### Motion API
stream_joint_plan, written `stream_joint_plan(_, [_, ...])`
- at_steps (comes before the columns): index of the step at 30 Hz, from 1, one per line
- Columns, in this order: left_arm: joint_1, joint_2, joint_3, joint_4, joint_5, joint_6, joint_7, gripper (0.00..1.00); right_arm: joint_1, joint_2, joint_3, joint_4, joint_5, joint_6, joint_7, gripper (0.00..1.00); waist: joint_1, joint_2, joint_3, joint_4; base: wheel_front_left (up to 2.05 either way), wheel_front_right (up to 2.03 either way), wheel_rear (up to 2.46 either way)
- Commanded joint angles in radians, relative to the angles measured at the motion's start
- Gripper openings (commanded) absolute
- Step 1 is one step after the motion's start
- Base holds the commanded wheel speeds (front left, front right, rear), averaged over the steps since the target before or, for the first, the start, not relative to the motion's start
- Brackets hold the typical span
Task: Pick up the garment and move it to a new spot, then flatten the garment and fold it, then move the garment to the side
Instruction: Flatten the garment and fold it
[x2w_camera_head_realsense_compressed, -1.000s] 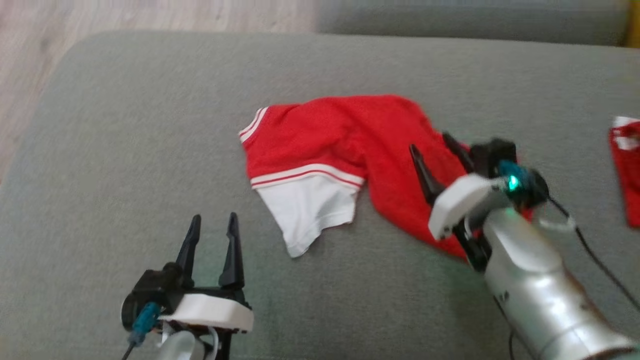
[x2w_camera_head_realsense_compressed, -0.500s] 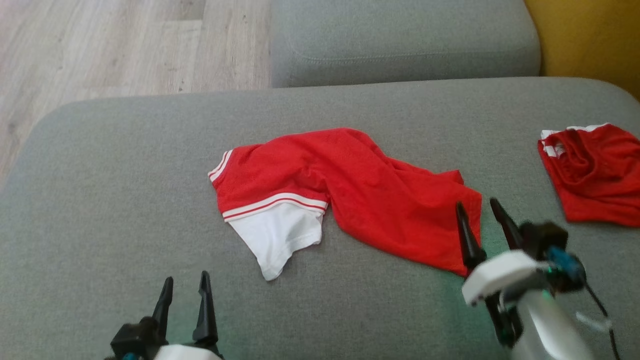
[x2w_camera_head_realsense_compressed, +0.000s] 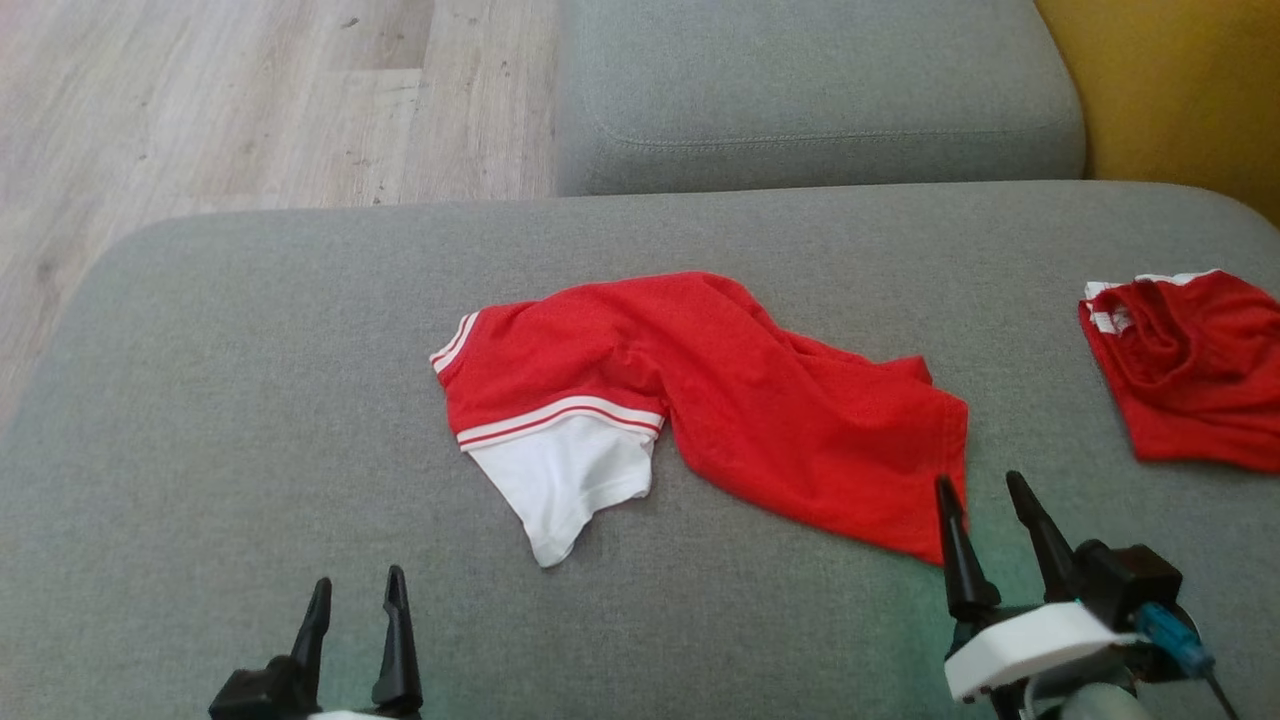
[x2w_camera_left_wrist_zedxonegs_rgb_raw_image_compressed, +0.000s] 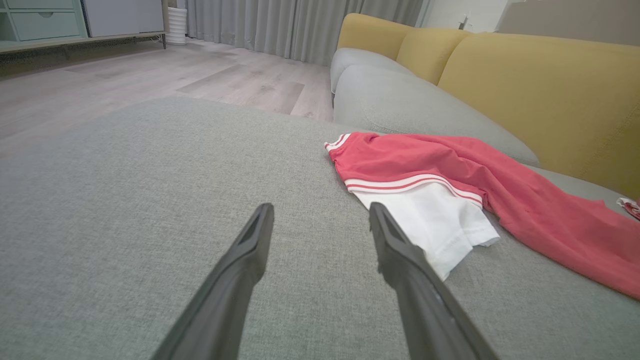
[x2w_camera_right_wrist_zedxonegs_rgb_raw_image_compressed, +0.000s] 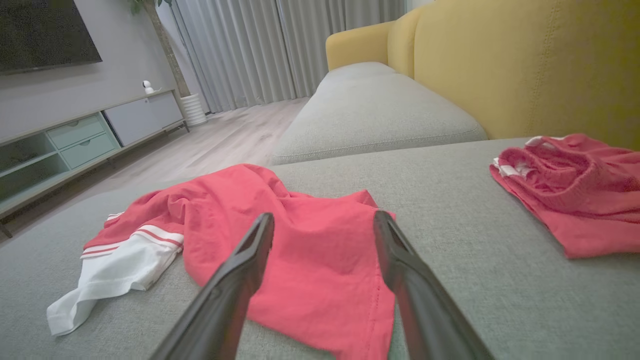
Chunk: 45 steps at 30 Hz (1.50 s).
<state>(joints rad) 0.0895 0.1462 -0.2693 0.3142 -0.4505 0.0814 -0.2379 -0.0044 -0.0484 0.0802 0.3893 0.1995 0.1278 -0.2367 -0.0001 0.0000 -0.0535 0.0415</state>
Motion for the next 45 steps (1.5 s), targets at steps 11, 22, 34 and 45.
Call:
stream_joint_plan(11, [-0.039, 0.017, 0.021, -0.034, 0.006, 0.017, -0.004, 1.00, -0.007, -0.002, -0.003, -0.071, -0.001, 0.003, 0.017, 1.00, 0.0001, 0.0000, 0.001, -0.001, 0.00, 0.00, 0.00])
stream_joint_plan(22, [-0.043, 0.020, 0.016, -0.046, 0.011, 0.027, -0.008, 1.00, -0.010, -0.002, -0.014, -0.071, 0.002, 0.003, 0.012, 1.00, 0.0001, 0.0000, 0.004, 0.002, 0.00, 0.00, 0.00])
stream_joint_plan(34, [-0.044, 0.029, 0.011, -0.055, 0.012, 0.034, -0.010, 1.00, -0.012, -0.002, -0.021, -0.056, 0.002, 0.003, 0.004, 1.00, 0.0001, 0.0000, 0.004, 0.002, 0.00, 0.00, 0.00])
stream_joint_plan(45, [-0.081, 0.024, -0.039, -0.036, 0.031, 0.026, 0.023, 1.00, -0.012, -0.002, -0.021, -0.051, -0.008, 0.003, 0.016, 1.00, 0.0001, 0.0000, 0.022, -0.006, 0.00, 0.00, 0.00])
